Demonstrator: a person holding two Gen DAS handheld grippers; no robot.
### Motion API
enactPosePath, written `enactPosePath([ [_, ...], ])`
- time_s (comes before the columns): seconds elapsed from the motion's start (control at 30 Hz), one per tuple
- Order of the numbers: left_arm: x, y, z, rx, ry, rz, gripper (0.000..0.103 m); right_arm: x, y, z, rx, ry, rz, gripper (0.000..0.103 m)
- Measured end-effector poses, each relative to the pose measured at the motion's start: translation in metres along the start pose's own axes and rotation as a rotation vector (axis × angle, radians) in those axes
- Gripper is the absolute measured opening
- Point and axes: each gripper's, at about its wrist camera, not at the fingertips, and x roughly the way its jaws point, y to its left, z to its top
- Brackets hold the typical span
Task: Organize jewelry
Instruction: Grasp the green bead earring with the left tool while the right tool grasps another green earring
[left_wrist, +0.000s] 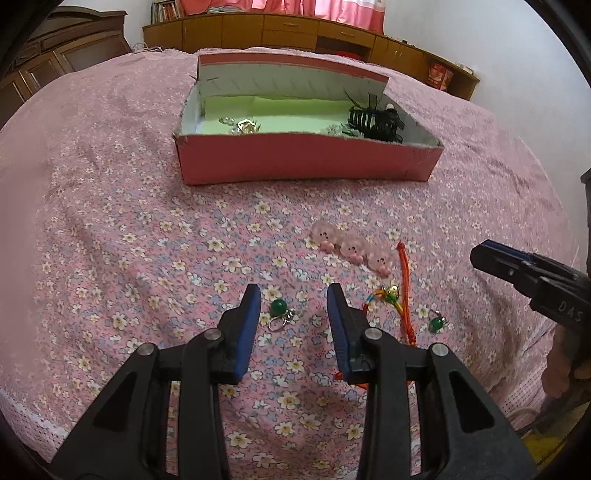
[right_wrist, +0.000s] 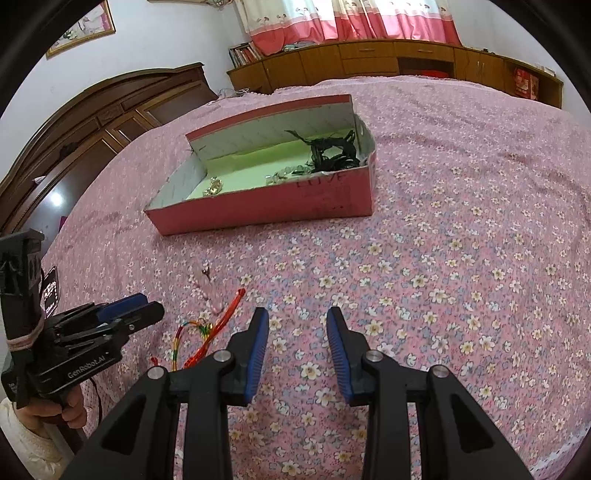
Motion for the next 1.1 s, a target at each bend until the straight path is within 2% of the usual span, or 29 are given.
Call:
enactPosePath([
  [0.07,0.004,0.000,-0.001,0.004,0.010,0.003,0.026,0.001,0.001,-0.002,-0.001,0.007,0.001,0.035],
  [0.3,0.017,-0.001,-0.002,0.009,0.029,0.016,0.006,0.003,0.003,-0.006,-0.005,0.020,0.004,0.035],
  [0.73,-0.004,0.011,0.002,-0.039,-0.022,-0.016,0.005,0.000,0.015,-0.009,-0.043,0.031,0.032,0.035],
  [1.1,-0.018,0.023,-0.001,-0.078,-0.054,-0.015,0.005,0.010,0.038,-0.018,-0.106,0.087,0.087,0.035],
])
